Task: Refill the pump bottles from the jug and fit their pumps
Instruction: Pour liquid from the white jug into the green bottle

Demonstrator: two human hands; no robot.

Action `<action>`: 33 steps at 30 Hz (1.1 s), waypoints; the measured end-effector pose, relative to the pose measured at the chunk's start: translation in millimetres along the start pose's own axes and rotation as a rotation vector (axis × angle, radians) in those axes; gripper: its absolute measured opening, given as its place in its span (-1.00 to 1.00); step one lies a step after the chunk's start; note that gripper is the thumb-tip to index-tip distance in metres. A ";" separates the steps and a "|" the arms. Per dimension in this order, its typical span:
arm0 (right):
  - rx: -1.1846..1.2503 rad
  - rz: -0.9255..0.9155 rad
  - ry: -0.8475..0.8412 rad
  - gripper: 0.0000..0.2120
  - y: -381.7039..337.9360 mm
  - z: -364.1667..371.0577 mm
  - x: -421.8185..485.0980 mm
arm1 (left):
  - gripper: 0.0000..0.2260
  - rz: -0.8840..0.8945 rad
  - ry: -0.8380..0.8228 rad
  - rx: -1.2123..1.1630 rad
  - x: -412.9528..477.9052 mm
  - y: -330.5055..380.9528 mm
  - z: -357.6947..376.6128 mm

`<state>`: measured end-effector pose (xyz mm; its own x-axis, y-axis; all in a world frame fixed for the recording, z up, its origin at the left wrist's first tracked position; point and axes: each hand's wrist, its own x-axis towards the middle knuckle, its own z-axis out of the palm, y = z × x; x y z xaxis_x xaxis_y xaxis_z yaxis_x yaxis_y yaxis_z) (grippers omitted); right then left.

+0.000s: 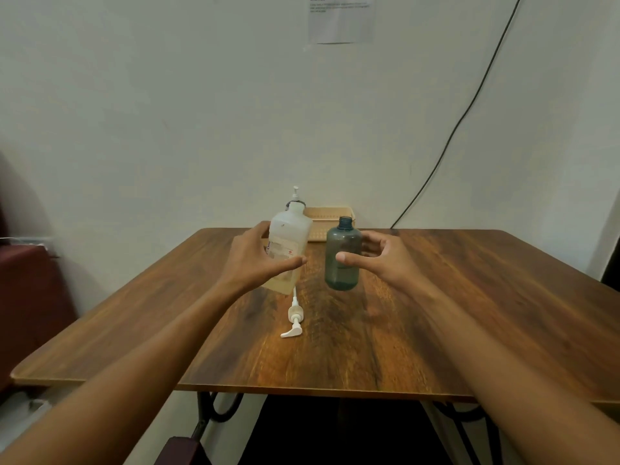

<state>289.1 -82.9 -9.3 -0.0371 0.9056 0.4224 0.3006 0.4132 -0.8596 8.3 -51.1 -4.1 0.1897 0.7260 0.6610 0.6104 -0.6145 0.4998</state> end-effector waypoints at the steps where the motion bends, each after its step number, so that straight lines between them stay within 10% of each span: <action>1: 0.005 0.003 0.004 -0.28 1.6 0.7 -1.0 | -0.18 -0.022 0.017 -0.017 -3.1 -1.8 2.0; 33: 0.023 0.051 0.006 -0.33 16.7 -7.8 -17.6 | -0.10 -0.383 -0.002 -0.153 -32.6 -76.5 22.1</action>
<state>302.3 -92.7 -28.9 -0.0169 0.9252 0.3791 0.2803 0.3684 -0.8864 -27.6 -20.9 -76.2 -0.0277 0.9118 0.4097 0.5159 -0.3380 0.7872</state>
